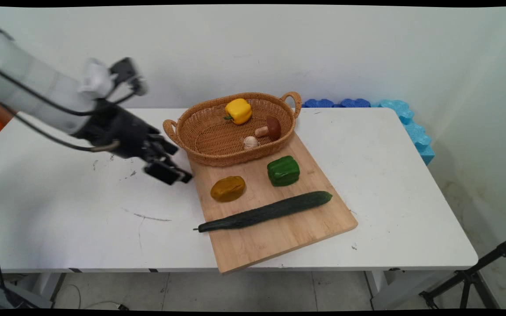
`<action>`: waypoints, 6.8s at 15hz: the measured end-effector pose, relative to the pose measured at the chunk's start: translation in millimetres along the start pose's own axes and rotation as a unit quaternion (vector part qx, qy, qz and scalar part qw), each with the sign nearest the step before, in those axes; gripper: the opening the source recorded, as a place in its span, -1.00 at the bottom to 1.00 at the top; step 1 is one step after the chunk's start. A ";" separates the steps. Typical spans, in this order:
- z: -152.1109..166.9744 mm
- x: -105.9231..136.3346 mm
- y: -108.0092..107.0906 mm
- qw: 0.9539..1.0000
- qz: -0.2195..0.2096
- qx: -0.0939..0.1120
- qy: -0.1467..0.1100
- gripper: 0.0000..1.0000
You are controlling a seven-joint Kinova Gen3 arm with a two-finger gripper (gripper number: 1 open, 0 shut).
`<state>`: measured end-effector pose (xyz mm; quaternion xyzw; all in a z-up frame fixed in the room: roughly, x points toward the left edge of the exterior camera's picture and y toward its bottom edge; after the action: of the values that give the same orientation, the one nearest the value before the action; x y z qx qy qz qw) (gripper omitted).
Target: Pick up the cucumber from the cutting board, then place the picked object in the vegetable basket
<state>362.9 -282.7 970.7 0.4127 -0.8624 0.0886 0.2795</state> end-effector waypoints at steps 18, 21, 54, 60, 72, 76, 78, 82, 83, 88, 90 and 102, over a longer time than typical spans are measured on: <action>180.5 85.7 58.5 0.999 0.009 -0.038 -0.031 1.00; 194.5 85.9 64.0 0.998 0.014 -0.040 -0.035 1.00; 224.1 69.1 67.7 0.996 0.048 -0.002 -0.081 -1.00; 205.8 75.5 71.2 0.996 0.051 -0.003 -0.070 -1.00; 126.4 117.0 50.1 0.997 0.030 0.017 -0.062 -1.00; 104.3 133.8 21.8 0.997 0.003 0.046 -0.066 -1.00; 96.0 140.8 4.5 0.995 -0.010 0.065 -0.069 -1.00; 91.7 148.2 -23.0 0.992 -0.033 0.095 -0.079 -1.00; 92.1 148.7 -28.0 0.991 -0.037 0.101 -0.081 -1.00; 101.7 152.8 -58.5 0.985 -0.060 0.131 -0.090 -1.00; 108.9 153.2 -72.6 0.982 -0.071 0.144 -0.096 -1.00; 154.8 146.2 -121.5 0.974 -0.097 0.170 -0.111 -1.00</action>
<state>318.5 -517.1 914.2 0.5432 -0.8162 0.1599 0.1148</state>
